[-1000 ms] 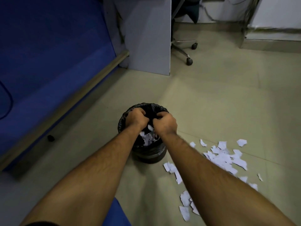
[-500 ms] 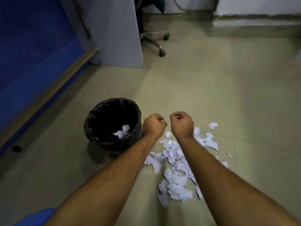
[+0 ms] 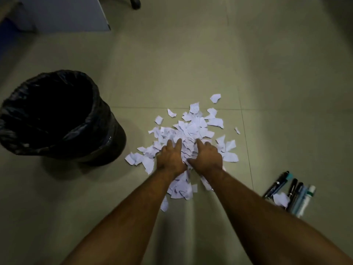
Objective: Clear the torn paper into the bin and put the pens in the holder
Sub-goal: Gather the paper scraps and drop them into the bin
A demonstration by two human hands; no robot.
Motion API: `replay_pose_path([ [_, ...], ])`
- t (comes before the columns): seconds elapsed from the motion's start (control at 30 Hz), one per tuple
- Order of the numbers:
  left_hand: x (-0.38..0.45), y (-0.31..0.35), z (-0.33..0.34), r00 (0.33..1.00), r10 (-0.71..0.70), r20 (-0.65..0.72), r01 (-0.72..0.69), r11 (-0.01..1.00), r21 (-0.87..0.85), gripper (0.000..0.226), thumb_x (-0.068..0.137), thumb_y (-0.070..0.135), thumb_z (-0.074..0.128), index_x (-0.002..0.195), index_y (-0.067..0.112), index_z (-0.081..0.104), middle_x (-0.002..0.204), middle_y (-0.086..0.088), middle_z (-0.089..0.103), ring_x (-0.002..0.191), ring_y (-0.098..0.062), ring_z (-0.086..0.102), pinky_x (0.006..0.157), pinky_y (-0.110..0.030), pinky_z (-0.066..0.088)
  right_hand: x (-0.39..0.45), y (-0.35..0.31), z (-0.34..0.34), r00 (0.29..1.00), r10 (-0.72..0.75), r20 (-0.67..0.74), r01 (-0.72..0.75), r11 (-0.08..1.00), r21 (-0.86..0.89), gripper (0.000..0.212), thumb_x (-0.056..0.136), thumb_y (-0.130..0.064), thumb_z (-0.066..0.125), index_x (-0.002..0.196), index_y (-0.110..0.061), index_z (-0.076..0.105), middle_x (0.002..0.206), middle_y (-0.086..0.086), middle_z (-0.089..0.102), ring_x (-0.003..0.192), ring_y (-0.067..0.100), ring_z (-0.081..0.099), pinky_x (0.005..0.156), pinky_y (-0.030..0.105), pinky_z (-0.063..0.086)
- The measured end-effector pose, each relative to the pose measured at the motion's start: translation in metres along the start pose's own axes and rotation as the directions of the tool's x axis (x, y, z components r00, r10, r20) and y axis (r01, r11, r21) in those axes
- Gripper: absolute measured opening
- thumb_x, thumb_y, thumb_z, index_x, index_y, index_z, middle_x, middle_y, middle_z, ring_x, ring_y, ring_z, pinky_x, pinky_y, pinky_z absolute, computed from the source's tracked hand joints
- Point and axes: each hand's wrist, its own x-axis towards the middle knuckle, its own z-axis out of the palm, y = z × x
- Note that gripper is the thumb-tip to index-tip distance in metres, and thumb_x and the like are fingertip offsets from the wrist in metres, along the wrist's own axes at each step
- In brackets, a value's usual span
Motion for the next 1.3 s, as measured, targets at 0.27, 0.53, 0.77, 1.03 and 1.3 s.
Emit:
replay_pose_path([
  [0.27,-0.011,0.001,0.019,0.991,0.030,-0.131,-0.010,0.989,0.147,0.044,0.093,0.025,0.058,0.135,0.026,0.043,0.137,-0.009,0.045,0.120,-0.032,0.046,0.089,-0.036,0.047,-0.007,-0.010,0.010,0.996,-0.064,-0.058,0.064,0.998,-0.009,0.036,0.096,-0.033,0.052,0.131,-0.026,0.057,0.125,0.012,0.055,0.111,0.033,0.055,0.084,0.037,0.051],
  [0.53,-0.016,-0.005,0.024,0.964,0.009,-0.267,-0.003,1.000,0.022,0.052,0.088,0.016,0.060,0.136,0.021,0.042,0.125,-0.010,0.054,0.111,-0.031,0.055,0.080,-0.038,0.050,-0.009,-0.005,0.012,0.995,-0.028,-0.099,0.040,0.992,0.122,0.025,0.093,-0.018,0.054,0.114,-0.022,0.068,0.113,0.011,0.063,0.099,0.032,0.064,0.080,0.035,0.051],
  [0.77,-0.007,-0.010,0.011,0.993,0.070,-0.094,-0.062,0.994,0.090,0.090,0.078,0.053,0.062,0.152,0.025,0.019,0.152,-0.015,0.027,0.135,-0.036,0.034,0.105,-0.048,0.038,-0.014,0.001,0.015,0.989,-0.026,-0.147,0.048,0.988,0.144,0.054,0.082,-0.040,0.063,0.133,-0.024,0.056,0.132,0.009,0.052,0.118,0.034,0.049,0.091,0.041,0.046],
  [1.03,-0.017,0.003,0.014,0.987,0.150,-0.060,-0.131,0.960,0.246,0.047,0.090,0.014,0.057,0.136,0.021,0.048,0.132,-0.013,0.049,0.119,-0.034,0.050,0.091,-0.038,0.048,-0.018,0.001,0.015,0.996,-0.090,0.004,0.089,0.995,0.046,0.056,0.080,-0.028,0.070,0.133,-0.027,0.054,0.131,0.012,0.048,0.119,0.034,0.047,0.089,0.041,0.048],
  [1.3,-0.021,-0.002,0.026,0.967,0.056,-0.250,-0.079,0.993,-0.084,0.028,0.089,0.006,0.055,0.112,0.016,0.068,0.113,-0.011,0.068,0.103,-0.029,0.064,0.087,-0.034,0.050,-0.024,0.001,0.017,0.998,0.042,-0.039,-0.024,0.926,0.376,0.022,0.082,-0.015,0.068,0.103,-0.020,0.072,0.120,0.009,0.063,0.105,0.029,0.063,0.088,0.031,0.049],
])
